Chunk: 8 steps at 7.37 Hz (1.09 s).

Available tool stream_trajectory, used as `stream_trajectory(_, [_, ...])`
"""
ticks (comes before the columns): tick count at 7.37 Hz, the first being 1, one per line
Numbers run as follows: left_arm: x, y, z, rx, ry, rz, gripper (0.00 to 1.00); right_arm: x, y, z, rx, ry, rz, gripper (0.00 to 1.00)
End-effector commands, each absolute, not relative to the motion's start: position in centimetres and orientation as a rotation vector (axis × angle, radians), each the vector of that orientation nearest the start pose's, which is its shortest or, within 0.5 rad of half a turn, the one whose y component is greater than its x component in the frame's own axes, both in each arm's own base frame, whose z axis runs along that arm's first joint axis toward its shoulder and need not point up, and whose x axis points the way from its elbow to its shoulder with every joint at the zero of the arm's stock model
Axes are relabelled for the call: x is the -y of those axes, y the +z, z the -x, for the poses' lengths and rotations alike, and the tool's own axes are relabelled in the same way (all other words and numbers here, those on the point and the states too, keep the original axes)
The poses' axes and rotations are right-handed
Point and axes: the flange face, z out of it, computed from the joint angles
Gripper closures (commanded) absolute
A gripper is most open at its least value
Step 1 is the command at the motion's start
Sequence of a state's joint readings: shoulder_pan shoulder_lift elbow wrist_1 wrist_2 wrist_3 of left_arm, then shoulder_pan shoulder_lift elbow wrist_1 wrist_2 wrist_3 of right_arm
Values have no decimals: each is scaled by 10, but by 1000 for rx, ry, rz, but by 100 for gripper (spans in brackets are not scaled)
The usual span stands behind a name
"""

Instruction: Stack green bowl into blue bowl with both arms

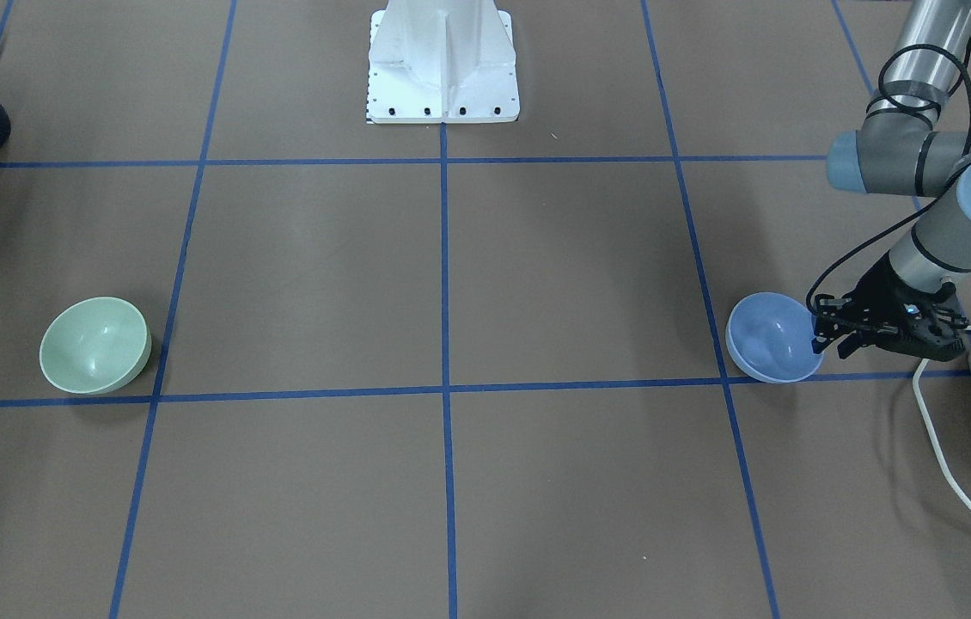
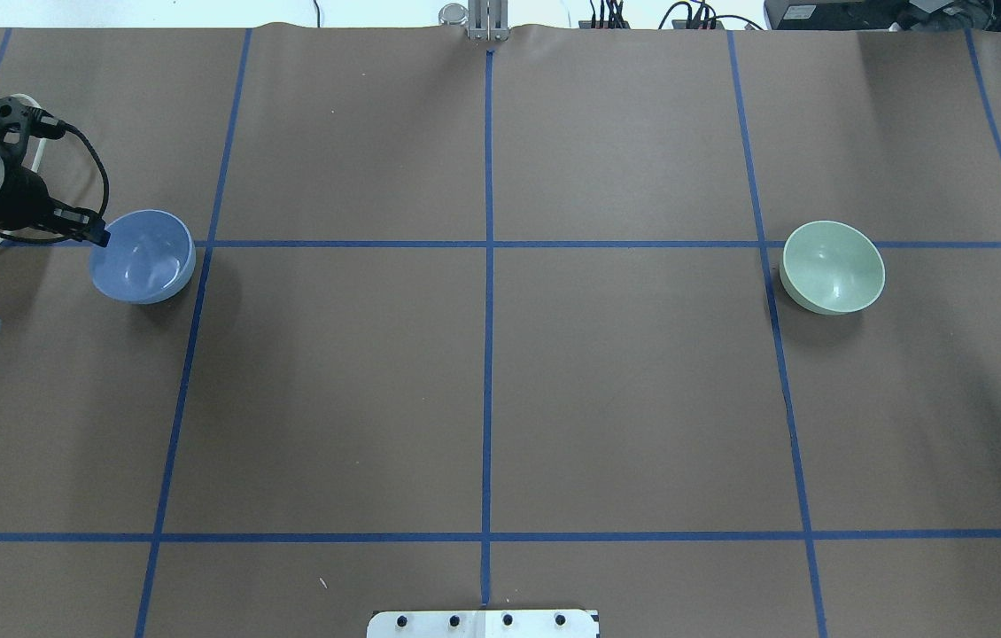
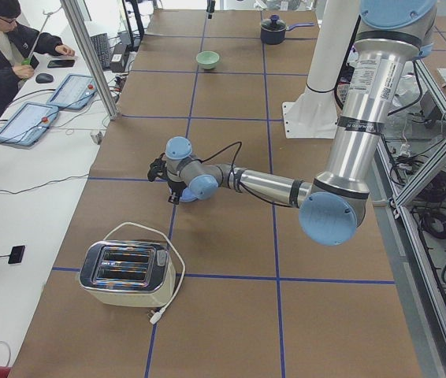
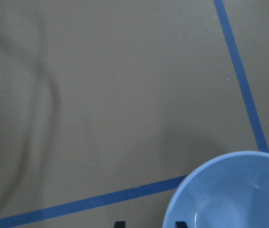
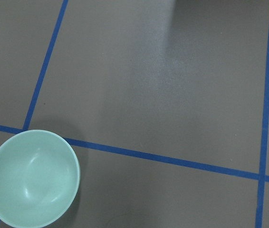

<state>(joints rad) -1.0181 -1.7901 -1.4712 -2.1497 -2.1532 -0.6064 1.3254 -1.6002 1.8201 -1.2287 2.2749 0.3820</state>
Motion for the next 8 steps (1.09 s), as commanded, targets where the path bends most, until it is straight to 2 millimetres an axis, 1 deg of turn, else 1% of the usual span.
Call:
stream_trajectory(1, [559, 530, -262, -840, 169, -260, 96, 497, 513, 54, 816, -69, -298, 0])
stream_trajectory(2, [558, 532, -261, -838, 170, -258, 100, 497, 513, 54, 816, -69, -298, 0])
stream_trajectory(3, [557, 531, -261, -839, 172, -262, 100, 497, 514, 53, 816, -69, -298, 0])
stream_trajectory(4, [557, 518, -260, -854, 176, -275, 100, 497, 514, 53, 816, -69, -298, 0])
stream_trajectory(5, [553, 489, -259, -879, 184, -303, 100, 497, 513, 54, 816, -70, -300, 0])
stream_trajectory(6, [553, 463, -259, -875, 178, -291, 100, 497, 514, 53, 816, -69, -298, 0])
stream_trajectory(7, [558, 417, -262, -891, 110, -267, 100, 497, 514, 54, 817, -70, -298, 0])
stream_trajectory(8, [563, 373, -275, -930, 32, -247, 100, 497, 513, 54, 818, -70, -299, 0])
